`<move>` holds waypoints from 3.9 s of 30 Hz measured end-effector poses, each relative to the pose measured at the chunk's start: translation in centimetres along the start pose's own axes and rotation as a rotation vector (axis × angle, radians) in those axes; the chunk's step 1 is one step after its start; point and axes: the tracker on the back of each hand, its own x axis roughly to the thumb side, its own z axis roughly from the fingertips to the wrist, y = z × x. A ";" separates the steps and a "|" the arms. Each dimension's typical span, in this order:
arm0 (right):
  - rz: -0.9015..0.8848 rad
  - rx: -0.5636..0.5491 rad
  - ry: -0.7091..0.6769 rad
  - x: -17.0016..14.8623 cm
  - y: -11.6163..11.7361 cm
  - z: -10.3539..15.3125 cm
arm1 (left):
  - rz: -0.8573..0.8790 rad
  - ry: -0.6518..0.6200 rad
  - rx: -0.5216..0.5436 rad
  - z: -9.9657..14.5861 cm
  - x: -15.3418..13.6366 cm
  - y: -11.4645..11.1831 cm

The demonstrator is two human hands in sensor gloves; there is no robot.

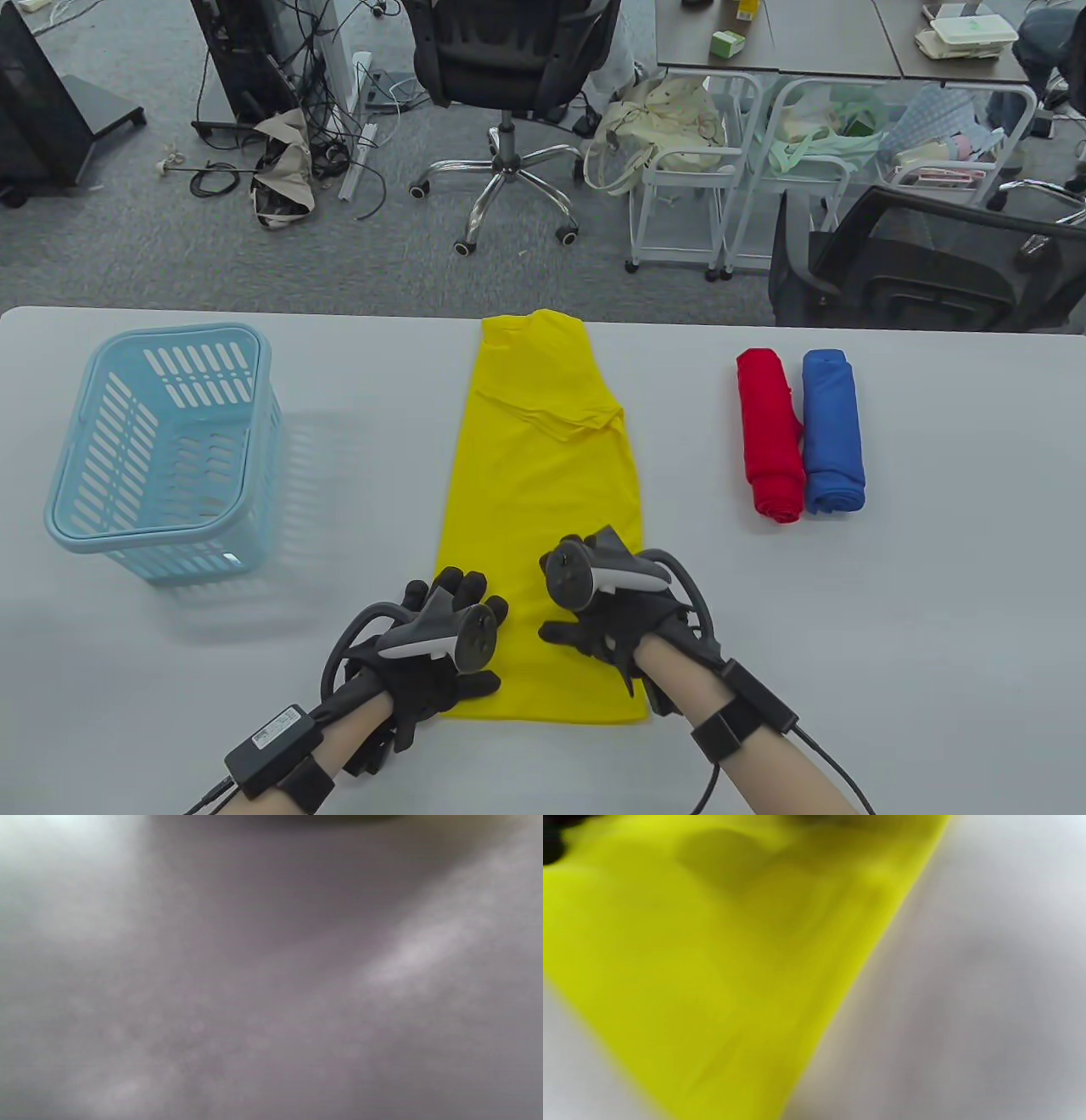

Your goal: Roll t-shirt into tight roll

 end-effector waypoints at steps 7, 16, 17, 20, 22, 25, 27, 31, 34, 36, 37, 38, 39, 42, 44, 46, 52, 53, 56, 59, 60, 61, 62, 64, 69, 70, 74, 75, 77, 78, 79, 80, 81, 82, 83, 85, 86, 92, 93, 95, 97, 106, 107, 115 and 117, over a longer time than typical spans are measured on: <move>-0.056 -0.015 0.144 -5.6 3.4 4.2 | 0.003 -0.006 -0.001 0.0 0.0 0.0; -0.104 -0.076 0.180 -7.0 3.2 5.1 | 0.023 -0.016 0.065 0.6 0.1 0.5; -0.097 -0.088 0.178 -6.7 3.2 5.2 | 0.035 -0.026 0.077 1.2 0.1 0.8; -0.011 -0.161 0.180 -5.4 2.7 6.4 | 0.072 -0.068 0.166 3.3 0.3 1.7; 0.026 -0.203 0.127 -3.9 2.3 7.1 | 0.029 -0.071 0.254 4.8 0.7 2.5; 0.053 -0.234 -0.007 -1.2 2.1 7.5 | -0.041 -0.074 0.311 5.8 1.6 3.0; 0.103 -0.237 -0.030 -0.3 2.4 7.6 | -0.074 -0.091 0.332 5.9 2.2 2.8; 0.159 -0.193 0.007 -0.1 3.2 6.7 | -0.173 -0.079 0.300 5.3 3.0 1.9; 0.167 -0.192 0.020 -0.1 3.2 6.5 | -0.219 -0.074 0.293 5.3 3.5 1.8; 0.187 -0.195 0.030 0.2 3.3 6.5 | -0.254 -0.059 0.311 5.5 3.9 1.9; 0.190 -0.200 0.038 0.3 3.2 6.5 | -0.266 -0.054 0.313 5.5 4.0 1.9; 0.193 -0.206 0.041 0.3 3.2 6.5 | -0.266 -0.050 0.318 5.4 4.0 2.0; 0.200 -0.227 0.047 0.4 3.1 6.4 | -0.259 -0.048 0.321 5.3 4.0 2.1; 0.261 -0.293 0.092 0.5 3.2 6.2 | -0.229 -0.030 0.347 5.1 3.8 2.3; 0.304 -0.323 0.113 0.7 3.0 6.0 | -0.211 -0.013 0.429 4.8 3.7 2.2; 0.316 -0.348 0.118 0.8 2.9 5.7 | -0.212 -0.024 0.452 4.6 3.6 2.3; 0.206 -0.337 0.090 -0.3 2.2 5.6 | -0.092 -0.038 0.467 4.6 2.2 2.8; 0.194 -0.340 0.091 -0.5 2.1 5.7 | -0.074 -0.039 0.482 4.7 2.0 2.9; 0.158 -0.363 0.089 -0.9 1.5 6.3 | -0.006 -0.035 0.577 5.5 1.2 3.7; 0.019 -0.435 0.058 -1.8 0.6 7.6 | -0.020 0.018 0.695 6.6 0.4 4.4; -0.031 -0.447 0.035 -2.1 0.2 8.0 | 0.010 0.007 0.738 7.0 0.1 4.6; -0.062 -0.462 0.021 -2.3 0.0 8.4 | 0.049 -0.005 0.758 7.2 -0.1 4.8; -0.080 -0.484 0.010 -2.3 -0.3 8.7 | 0.096 -0.019 0.781 7.4 -0.4 5.0; -0.087 -0.520 0.014 -2.4 -0.7 9.4 | 0.130 -0.024 0.819 7.8 -0.8 5.3; -0.183 -0.580 -0.014 -2.5 -1.2 10.0 | 0.255 -0.069 0.878 8.1 -1.8 5.7; -0.186 -0.589 -0.006 -2.6 -1.3 10.1 | 0.289 -0.086 0.847 7.9 -2.0 5.8; -0.196 -0.606 0.007 -2.6 -1.3 10.0 | 0.378 -0.127 0.758 7.3 -2.7 5.7; -0.212 -0.594 0.001 -2.7 -1.3 9.9 | 0.392 -0.141 0.740 7.2 -2.9 5.7; -0.263 -0.573 -0.024 -3.0 -1.2 9.8 | 0.451 -0.182 0.692 7.0 -3.2 5.6; -0.304 -0.556 -0.044 -3.3 -1.2 9.6 | 0.508 -0.216 0.661 6.8 -3.3 5.5; -0.339 -0.534 -0.065 -3.6 -1.1 9.5 | 0.563 -0.252 0.621 6.6 -3.4 5.4; -0.359 -0.522 -0.075 -3.8 -1.1 9.5 | 0.588 -0.271 0.595 6.4 -3.5 5.3; -0.396 -0.500 -0.100 -4.0 -1.0 9.5 | 0.625 -0.294 0.556 6.3 -3.5 5.2; -0.424 -0.479 -0.122 -4.1 -0.9 9.4 | 0.648 -0.314 0.523 6.2 -3.6 5.2; -0.472 -0.443 -0.158 -4.3 -0.9 9.5 | 0.686 -0.349 0.456 6.1 -3.7 5.1; -0.569 -0.381 -0.235 -4.5 -0.9 9.7 | 0.760 -0.421 0.326 6.1 -3.8 5.0; -0.641 -0.348 -0.287 -4.6 -1.0 9.9 | 0.812 -0.468 0.274 6.2 -3.9 5.0; -0.606 -0.391 -0.226 -4.9 -1.5 10.2 | 0.775 -0.374 0.372 7.0 -4.8 5.4; -0.597 -0.390 -0.202 -5.0 -1.4 10.0 | 0.726 -0.328 0.402 7.0 -4.8 5.4; -0.582 -0.371 -0.163 -5.1 -1.0 9.1 | 0.586 -0.186 0.475 6.8 -4.8 5.1; -0.553 -0.360 -0.116 -5.2 -0.9 8.5 | 0.464 -0.097 0.526 6.6 -4.7 5.0; -0.342 -0.463 0.114 -5.8 -4.4 7.2 | 0.215 0.136 0.668 6.2 -4.8 7.9; -0.331 -0.463 0.133 -5.9 -4.9 6.8 | 0.183 0.170 0.669 5.9 -5.1 8.5; -0.302 -0.352 0.232 -7.0 -6.5 2.5 | 0.166 0.234 0.492 1.2 -6.9 10.1; -0.310 -0.329 0.247 -7.4 -7.5 1.9 | 0.134 0.246 0.476 0.6 -7.2 11.1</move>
